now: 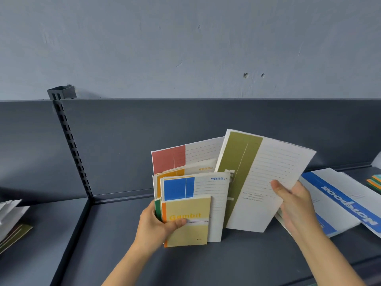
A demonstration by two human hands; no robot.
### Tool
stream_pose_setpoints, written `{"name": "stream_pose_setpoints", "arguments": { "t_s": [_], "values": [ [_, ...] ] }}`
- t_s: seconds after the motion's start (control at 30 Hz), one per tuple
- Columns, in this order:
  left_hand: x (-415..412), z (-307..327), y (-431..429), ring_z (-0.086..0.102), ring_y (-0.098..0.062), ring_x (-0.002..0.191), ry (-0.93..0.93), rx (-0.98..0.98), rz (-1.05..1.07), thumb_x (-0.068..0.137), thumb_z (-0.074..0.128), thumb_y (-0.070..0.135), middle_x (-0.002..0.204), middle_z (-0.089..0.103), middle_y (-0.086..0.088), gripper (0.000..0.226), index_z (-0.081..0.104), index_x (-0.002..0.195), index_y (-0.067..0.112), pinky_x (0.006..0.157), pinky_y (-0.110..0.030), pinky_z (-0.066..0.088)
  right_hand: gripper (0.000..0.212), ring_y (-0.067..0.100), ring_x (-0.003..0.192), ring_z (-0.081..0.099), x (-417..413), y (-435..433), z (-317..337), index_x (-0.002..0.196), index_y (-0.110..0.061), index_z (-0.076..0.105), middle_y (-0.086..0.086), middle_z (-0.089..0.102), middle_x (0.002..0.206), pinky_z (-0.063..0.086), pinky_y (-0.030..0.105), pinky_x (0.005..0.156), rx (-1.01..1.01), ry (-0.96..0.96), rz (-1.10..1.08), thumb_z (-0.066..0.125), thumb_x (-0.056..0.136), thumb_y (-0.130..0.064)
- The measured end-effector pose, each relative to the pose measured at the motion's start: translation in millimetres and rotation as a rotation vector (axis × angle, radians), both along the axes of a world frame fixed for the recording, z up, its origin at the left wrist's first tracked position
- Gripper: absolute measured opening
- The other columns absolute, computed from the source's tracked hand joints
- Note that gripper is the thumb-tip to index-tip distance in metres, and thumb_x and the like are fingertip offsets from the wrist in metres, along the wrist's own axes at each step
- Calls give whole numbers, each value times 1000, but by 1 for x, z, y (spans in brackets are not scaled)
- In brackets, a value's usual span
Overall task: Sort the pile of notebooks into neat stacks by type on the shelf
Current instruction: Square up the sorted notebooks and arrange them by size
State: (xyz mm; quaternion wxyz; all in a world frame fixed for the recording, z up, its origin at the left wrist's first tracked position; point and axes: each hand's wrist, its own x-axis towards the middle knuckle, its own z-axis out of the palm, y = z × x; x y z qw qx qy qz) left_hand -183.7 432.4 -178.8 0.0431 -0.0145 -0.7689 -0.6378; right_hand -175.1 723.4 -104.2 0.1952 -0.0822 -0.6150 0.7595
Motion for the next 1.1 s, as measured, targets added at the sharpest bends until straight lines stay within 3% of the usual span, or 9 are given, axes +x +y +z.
{"name": "stream_pose_setpoints", "arguments": {
  "t_s": [0.27,0.4,0.57,0.67,0.8,0.87,0.97,1.03,1.1],
  "values": [
    [-5,11,-42,72,-8,82,-25,23,-9,66,82,-4,89,76,10,43,59,99,13,59,-20,58,31,10,98,62,9,37,32,121,-21,55,-5,65,109,50,30,79,19,96,-283,56,93,-8],
    [-6,10,-53,74,-17,88,-58,25,-73,48,94,24,96,77,0,69,61,106,9,66,-24,59,30,16,101,63,-8,21,24,121,-17,56,-2,65,112,52,33,81,6,69,-276,58,92,-6],
    [-5,8,-50,72,-19,94,-71,69,-83,45,88,30,101,76,1,75,58,111,13,78,-35,58,24,21,103,62,-35,-45,-8,108,-18,59,1,67,109,48,35,88,1,6,-89,60,89,-2],
    [-5,8,-47,71,-18,97,-78,78,-78,53,84,21,104,75,1,67,53,112,17,76,-29,58,20,13,105,62,-38,-75,-14,105,-24,61,-6,67,111,48,33,92,58,-48,122,57,93,-8],
    [-5,5,-44,55,-15,113,-44,45,-2,51,85,28,120,46,2,73,44,111,35,95,-34,50,20,9,98,64,-39,-95,-9,100,-26,65,-7,72,102,48,28,83,21,-117,309,46,99,-20],
    [-6,2,-43,53,-16,117,-39,22,-29,44,90,39,125,45,6,81,43,110,44,99,-39,49,24,9,94,64,-39,-104,-9,100,-24,66,-10,74,93,49,27,82,-27,-152,371,43,100,-22],
    [-7,-2,-42,67,-18,106,-62,56,-56,57,92,27,115,67,0,74,45,114,36,82,-30,58,34,7,98,66,-36,-115,-13,109,-27,65,-8,74,99,49,27,81,-9,-176,438,41,93,-45],
    [-9,-3,-39,70,-9,97,-57,78,-46,67,86,11,107,70,3,68,43,116,30,72,-23,58,52,-1,98,65,-35,-116,-13,108,-29,65,-13,73,102,45,23,85,31,-170,486,34,81,-61],
    [-10,-1,-37,69,-2,93,-60,77,-48,70,82,8,105,69,6,65,41,114,32,69,-20,58,62,-4,108,58,-32,-114,-16,115,-31,62,-17,69,110,40,23,95,82,-173,538,32,75,-68]
  ]
}}
